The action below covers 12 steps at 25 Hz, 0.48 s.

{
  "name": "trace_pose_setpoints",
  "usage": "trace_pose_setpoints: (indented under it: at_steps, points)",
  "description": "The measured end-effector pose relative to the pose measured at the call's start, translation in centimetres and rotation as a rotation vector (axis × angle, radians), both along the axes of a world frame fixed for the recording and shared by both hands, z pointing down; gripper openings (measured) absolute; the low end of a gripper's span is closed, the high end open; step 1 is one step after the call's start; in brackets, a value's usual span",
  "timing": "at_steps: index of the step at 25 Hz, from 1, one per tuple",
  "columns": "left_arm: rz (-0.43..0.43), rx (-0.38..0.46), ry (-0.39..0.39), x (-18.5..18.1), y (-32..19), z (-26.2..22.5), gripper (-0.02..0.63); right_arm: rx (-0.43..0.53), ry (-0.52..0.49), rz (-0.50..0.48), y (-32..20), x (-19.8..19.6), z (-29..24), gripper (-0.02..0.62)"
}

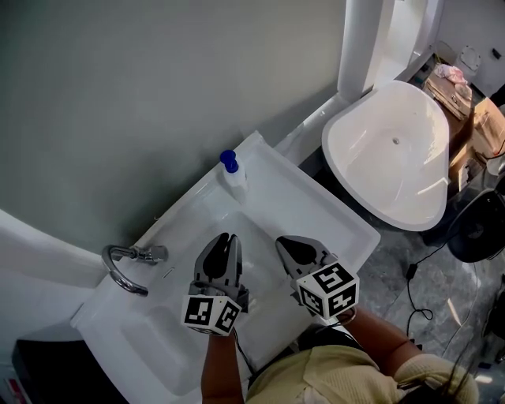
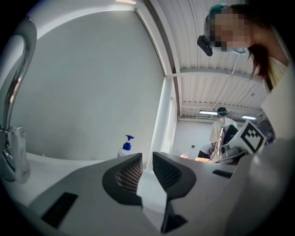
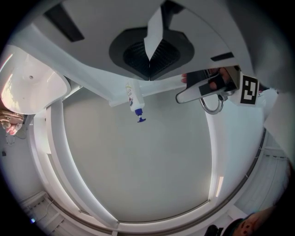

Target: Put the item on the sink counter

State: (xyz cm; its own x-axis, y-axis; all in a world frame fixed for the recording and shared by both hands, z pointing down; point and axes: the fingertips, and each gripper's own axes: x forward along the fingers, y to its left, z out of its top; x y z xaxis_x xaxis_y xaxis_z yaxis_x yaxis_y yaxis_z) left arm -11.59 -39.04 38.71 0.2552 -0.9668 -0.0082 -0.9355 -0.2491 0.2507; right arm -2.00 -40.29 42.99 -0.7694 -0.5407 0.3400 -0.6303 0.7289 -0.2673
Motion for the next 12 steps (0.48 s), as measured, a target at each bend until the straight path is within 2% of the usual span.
trace_pose_setpoints:
  at_steps: [5,12]
  points:
    - [0.059,-0.021,0.014,2.0,1.6,-1.1,0.064,0.006,-0.005,0.021,0.8,0.1,-0.7,0.023]
    - [0.105,-0.057,0.007,3.1,3.7,-2.1,0.052,0.022,-0.01,0.062,1.7,0.5,-1.8,0.023]
